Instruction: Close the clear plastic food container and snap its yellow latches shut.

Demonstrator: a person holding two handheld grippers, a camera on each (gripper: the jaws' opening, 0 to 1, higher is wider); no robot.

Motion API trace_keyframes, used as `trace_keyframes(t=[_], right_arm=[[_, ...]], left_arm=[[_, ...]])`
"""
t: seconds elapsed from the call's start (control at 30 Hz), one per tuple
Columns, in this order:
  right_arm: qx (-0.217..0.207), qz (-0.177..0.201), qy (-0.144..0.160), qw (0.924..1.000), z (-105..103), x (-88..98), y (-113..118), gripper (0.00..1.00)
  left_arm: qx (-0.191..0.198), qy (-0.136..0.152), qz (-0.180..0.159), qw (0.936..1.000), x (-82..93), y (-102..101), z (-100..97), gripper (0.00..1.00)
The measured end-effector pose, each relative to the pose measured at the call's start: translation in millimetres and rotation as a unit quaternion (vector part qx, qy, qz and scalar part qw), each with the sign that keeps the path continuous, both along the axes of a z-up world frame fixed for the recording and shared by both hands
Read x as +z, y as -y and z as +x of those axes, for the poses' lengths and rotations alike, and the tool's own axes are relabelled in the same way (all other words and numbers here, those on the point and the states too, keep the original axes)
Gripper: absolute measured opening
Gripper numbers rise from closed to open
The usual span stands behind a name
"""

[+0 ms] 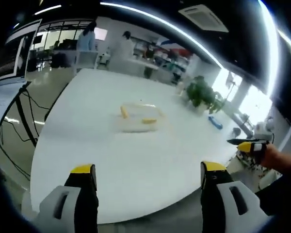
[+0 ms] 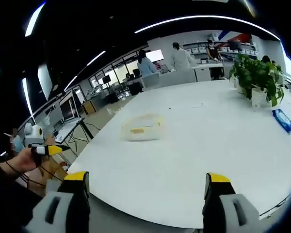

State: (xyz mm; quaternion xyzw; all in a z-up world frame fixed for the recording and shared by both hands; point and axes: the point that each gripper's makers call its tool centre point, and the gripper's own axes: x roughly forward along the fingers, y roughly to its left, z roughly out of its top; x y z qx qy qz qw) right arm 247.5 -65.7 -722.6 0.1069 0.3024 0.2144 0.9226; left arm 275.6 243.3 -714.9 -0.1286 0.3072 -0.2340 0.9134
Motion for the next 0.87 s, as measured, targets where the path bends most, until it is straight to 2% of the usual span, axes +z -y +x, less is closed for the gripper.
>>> trace_keyframes(t=[0.1, 0.2, 0.43, 0.7, 0.87], right_arm=[[0.009, 0.012, 0.002, 0.9999, -8, -0.4, 1, 1.0], [0.015, -0.003, 0.008, 0.9998, -17, 0.1, 5, 1.0], [0.007, -0.006, 0.015, 0.9998, -24, -4.7, 9, 1.0], [0.017, -0.01, -0.001, 0.9998, -29, -12.1, 3, 1.0], [0.022, -0.007, -0.004, 0.9997, -23, -6.6, -3, 1.0]], left_arm=[[-0.002, 0.004, -0.001, 1.0, -1.5, -1, -7.2, 0.86], [0.002, -0.001, 0.002, 1.0, -4.7, -8, -17.0, 0.86], [0.0, -0.003, 0.012, 0.9999, -9.1, -19, -31.7, 0.87], [0.016, 0.0, 0.003, 0.9999, -8.5, -24, -34.1, 0.87], [0.027, 0.008, 0.0, 0.9996, -7.2, -23, -31.3, 0.87]])
